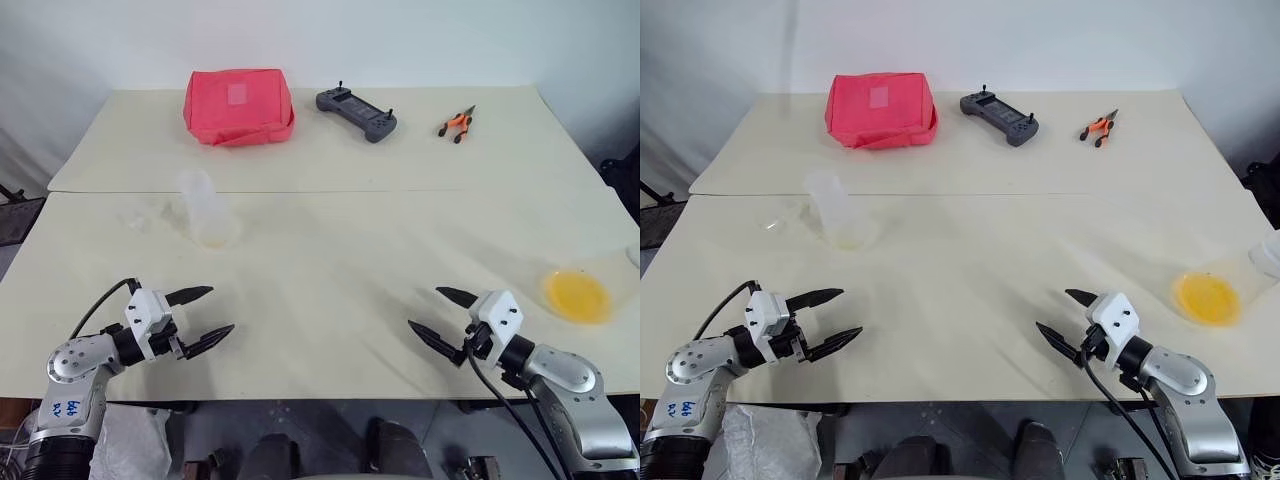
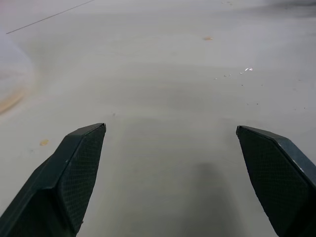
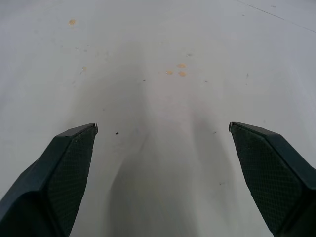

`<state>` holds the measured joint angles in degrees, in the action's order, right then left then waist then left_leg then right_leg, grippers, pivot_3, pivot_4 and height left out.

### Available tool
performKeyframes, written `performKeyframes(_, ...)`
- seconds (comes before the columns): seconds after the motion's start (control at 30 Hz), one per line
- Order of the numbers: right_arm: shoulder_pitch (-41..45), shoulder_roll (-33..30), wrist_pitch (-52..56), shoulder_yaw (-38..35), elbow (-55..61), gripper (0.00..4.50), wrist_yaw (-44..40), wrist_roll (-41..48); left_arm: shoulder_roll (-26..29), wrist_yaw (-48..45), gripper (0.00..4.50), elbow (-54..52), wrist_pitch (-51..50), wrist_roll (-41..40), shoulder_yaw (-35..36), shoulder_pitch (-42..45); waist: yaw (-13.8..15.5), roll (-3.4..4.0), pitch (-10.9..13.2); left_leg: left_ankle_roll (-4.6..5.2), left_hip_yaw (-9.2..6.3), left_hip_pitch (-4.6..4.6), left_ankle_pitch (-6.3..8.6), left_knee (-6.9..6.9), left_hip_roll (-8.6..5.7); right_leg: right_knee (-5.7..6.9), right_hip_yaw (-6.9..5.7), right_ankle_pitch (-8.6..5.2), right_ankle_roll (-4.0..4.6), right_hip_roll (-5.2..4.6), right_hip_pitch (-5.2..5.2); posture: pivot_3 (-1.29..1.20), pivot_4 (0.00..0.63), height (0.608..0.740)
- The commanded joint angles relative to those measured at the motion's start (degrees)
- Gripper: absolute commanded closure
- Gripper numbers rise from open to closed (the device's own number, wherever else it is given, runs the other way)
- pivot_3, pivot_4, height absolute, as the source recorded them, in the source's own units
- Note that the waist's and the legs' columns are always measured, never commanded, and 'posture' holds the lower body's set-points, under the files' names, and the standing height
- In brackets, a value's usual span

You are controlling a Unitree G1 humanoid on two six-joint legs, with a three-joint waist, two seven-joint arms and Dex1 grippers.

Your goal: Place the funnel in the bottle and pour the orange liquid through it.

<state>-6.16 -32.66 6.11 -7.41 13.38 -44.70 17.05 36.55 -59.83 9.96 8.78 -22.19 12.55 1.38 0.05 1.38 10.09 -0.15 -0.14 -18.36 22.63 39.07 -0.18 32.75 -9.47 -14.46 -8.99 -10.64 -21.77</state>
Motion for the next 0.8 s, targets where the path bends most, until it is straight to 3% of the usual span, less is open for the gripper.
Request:
performKeyframes(0.03, 0.3, -0.18, -1.57, -1.35, 0.56, 0.02, -0.03, 0.75, 0.63, -0.37, 0.0, -0.78, -0.56, -1.35, 1.27, 0.28, 0.03, -0.01, 0.0, 0.01, 0.0, 0.0, 0.0, 0.0, 0.0, 0.0, 0.01, 0.0, 0.0, 0.0, -0.01, 0.0, 0.15, 0.74)
performKeyframes(0.17, 0.9, -0.03, -1.72, -1.02, -0.03, 0.02, 0.04, 0.61, 0.23, 3.91, 0.0, -3.4, -7.65, -2.49, 1.92, -0.11, -0.04, -0.01, 0.01, 0.0, 0.09, -0.03, 0.02, 0.0, 0.01, 0.03, 0.1, 0.0, 0.0, 0.03, -0.13, 0.0, 0.15, 0.74)
performKeyframes(0.4, 2.6, -0.03, -1.88, 0.02, -1.32, 0.02, -0.71, 0.69, -0.64, 12.04, 0.0, -7.84, -11.12, -0.23, 3.44, -2.95, -0.06, -0.14, 0.09, 0.01, 0.26, -0.03, 0.04, 0.0, 0.02, 0.1, 0.29, 0.0, 0.0, 0.03, -0.26, 0.0, 0.15, 0.74)
performKeyframes(0.6, 5.84, 0.02, -1.07, 1.36, -1.94, 0.02, -3.13, 2.13, -2.49, 17.81, 0.0, -16.79, -11.83, -3.99, 10.03, -6.32, -0.08, -0.31, 0.19, -0.01, 0.46, -0.27, 0.06, 0.03, 0.08, 0.21, 0.46, 0.03, 0.04, 0.08, -0.66, 0.0, 0.15, 0.74)
performKeyframes(0.8, 9.93, -0.16, 2.88, 3.66, 1.91, 0.02, -5.4, 5.3, -4.59, 28.68, 0.0, -20.08, -18.42, -4.03, 12.85, -2.39, 0.35, -0.37, 0.23, -0.01, 0.47, -0.26, 0.05, 0.06, 0.08, 0.22, 0.47, 0.05, 0.06, 0.08, -0.65, 0.0, 0.15, 0.74)
